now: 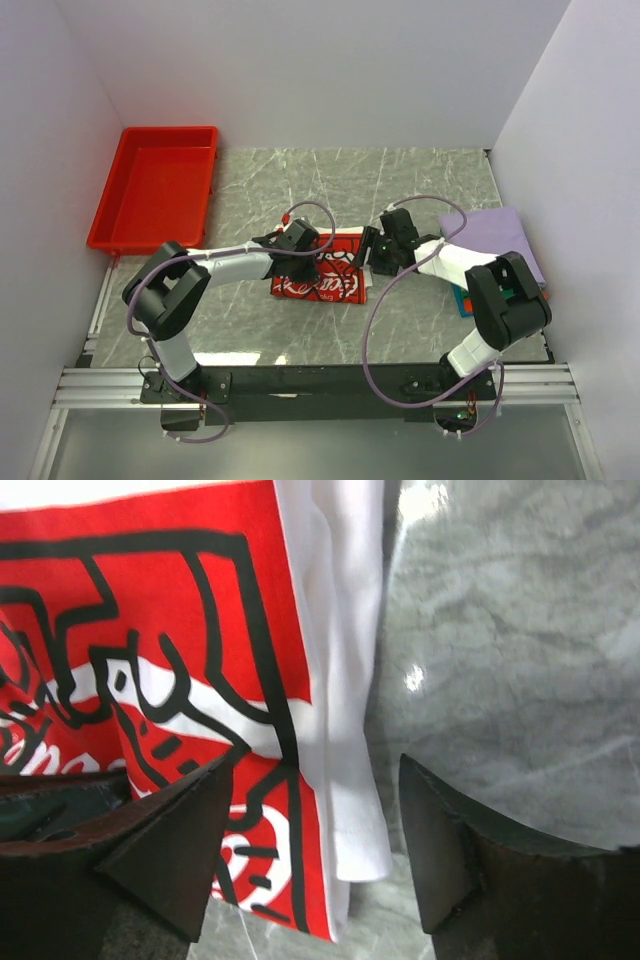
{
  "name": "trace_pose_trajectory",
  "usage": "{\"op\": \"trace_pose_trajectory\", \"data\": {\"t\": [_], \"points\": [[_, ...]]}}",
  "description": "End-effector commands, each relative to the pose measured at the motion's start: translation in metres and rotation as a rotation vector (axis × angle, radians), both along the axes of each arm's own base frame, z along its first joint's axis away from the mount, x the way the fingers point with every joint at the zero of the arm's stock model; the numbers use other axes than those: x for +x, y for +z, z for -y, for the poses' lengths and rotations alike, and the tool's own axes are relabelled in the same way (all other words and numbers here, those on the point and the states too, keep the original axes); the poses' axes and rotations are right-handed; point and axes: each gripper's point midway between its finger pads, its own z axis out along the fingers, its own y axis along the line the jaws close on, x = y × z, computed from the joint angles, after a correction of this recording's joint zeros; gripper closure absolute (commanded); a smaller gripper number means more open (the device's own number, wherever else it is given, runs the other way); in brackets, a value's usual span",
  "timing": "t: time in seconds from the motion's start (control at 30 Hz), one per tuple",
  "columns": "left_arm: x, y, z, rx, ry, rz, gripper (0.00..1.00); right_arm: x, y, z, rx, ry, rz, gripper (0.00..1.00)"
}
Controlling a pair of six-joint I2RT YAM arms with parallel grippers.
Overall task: Fold and stack the t-shirts
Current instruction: Neatly place the folded tshirt to the corner
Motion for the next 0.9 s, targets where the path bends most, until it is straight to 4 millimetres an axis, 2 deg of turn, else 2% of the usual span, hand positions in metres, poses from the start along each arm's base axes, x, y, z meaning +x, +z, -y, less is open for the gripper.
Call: {"op": "trace_pose_trajectory", "data": {"t": [0.0, 0.27, 0.43, 0.57, 0.6, 0.63, 0.73, 0.87], "points": [[-0.002, -0.005, 0.000, 0.028, 0.000, -0.005, 0.99, 0.006, -0.009, -0.004, -0.005, -0.007, 0.000, 0.27], [-0.001, 0.000, 0.000, 0.032, -0.001, 0.001, 1.00, 0.012, -0.014, -0.017, -0.037, -0.003, -0.013, 0.36], [0.000, 0.003, 0.001, 0.033, -0.001, 0.004, 0.99, 0.011, -0.025, -0.018, -0.084, -0.008, -0.044, 0.45], [0.004, 0.011, 0.002, 0.031, -0.003, 0.017, 1.00, 0.011, -0.029, -0.015, -0.101, -0.022, -0.053, 0.74], [0.005, 0.013, 0.003, 0.030, -0.007, 0.021, 0.99, 0.009, -0.033, -0.012, -0.124, -0.031, -0.066, 0.97], [0.005, 0.016, 0.003, 0.032, -0.010, 0.025, 0.99, 0.010, -0.033, -0.010, -0.138, -0.039, -0.067, 1.00], [0.009, 0.031, 0.002, 0.030, -0.008, 0.050, 0.99, 0.012, -0.036, -0.002, -0.192, -0.065, -0.084, 1.00], [0.007, 0.067, 0.000, -0.012, -0.015, 0.108, 0.99, 0.016, -0.031, 0.006, -0.223, -0.122, -0.081, 1.00]]}}
